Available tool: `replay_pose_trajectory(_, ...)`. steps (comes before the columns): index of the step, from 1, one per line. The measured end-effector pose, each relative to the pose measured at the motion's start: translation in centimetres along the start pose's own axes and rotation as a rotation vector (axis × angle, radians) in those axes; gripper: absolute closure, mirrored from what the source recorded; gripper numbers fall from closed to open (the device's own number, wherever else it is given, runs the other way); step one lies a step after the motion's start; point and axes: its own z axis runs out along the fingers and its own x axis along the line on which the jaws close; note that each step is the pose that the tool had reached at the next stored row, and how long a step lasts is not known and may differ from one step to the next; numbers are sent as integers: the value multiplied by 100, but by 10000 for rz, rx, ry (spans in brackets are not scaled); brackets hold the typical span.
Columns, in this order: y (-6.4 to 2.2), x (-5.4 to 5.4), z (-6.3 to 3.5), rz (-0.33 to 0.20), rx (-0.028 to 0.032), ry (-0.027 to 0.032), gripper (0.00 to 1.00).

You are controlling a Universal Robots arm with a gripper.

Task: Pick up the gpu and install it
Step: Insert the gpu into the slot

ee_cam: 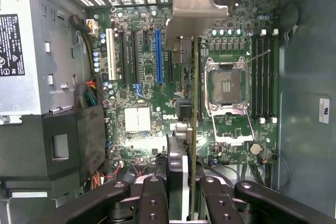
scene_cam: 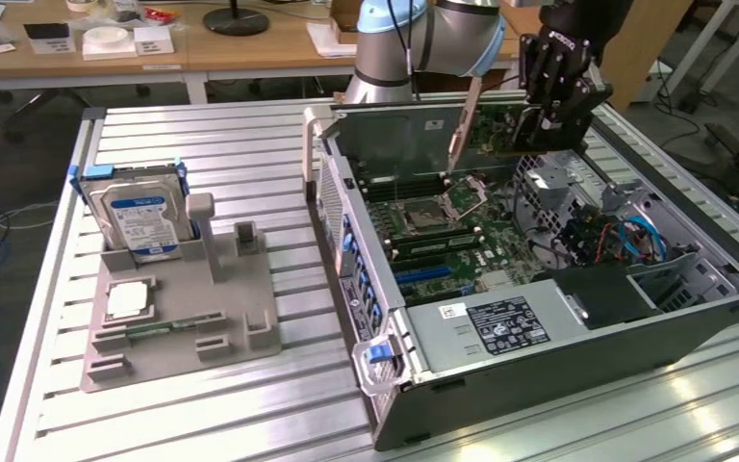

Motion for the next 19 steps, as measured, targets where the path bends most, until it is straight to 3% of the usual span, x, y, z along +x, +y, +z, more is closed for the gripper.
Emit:
replay_pose_trajectory(10,6,-7,16,2,0,-12,72)
replay_pose_trajectory(19,16,-12,108,-5,-1,-10,72)
